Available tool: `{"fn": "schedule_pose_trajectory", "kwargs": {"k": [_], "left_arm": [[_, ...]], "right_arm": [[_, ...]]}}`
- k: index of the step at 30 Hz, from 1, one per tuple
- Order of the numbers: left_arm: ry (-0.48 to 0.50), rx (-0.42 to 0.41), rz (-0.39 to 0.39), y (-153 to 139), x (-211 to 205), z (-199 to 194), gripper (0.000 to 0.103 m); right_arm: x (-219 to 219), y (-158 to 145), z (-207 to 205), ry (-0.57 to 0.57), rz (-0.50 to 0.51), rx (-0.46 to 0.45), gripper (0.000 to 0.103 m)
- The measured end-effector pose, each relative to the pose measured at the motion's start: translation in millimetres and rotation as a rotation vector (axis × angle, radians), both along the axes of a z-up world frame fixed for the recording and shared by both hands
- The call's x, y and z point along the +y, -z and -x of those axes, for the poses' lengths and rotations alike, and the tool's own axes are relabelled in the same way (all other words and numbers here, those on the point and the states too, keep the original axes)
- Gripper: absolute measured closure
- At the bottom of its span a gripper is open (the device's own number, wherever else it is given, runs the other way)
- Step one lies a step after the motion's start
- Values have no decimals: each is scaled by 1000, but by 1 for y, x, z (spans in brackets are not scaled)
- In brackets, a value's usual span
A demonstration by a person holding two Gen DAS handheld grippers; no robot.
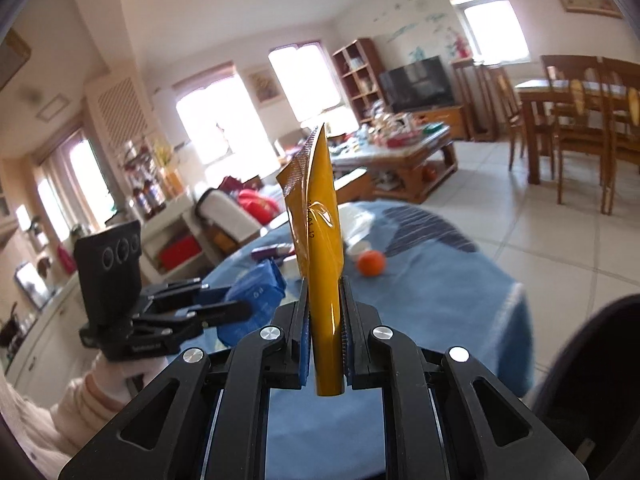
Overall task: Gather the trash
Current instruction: 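Carry blue and yellow wrappers over the black bin and lower them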
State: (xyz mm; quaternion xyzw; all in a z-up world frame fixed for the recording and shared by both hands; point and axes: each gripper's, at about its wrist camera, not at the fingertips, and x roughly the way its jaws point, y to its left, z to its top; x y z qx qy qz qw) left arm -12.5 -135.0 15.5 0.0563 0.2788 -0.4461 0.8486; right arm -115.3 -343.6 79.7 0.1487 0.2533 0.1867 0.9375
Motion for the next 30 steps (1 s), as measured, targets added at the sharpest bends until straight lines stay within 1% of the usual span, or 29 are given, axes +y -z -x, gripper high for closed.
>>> {"fn": "schedule_pose_trajectory", "kwargs": {"k": [3,6,9,14,20,24,30], "left_arm": [[43,-11,9,0,-31,11,71],[100,-10,22,1,-61,23,71],[161,-3,20,6,-97,34,71],[243,14,4,18,-144,50,71],[310,38,-13,32,-186,58,71],[351,43,-38,43,-211,66,71],[381,63,-74,59,-234,69,71]], "right_arm": [[-28,-1,19,63,-17,-14,90],[-64,4,40,142,-38,-13,90],[-100,16,59,220,-65,-3,90],[-159,37,95,364,-97,15,90],[-205,62,126,485,-110,37,90],[-229,78,140,535,-116,58,90],[-256,108,148,578,-134,97,90]]}}
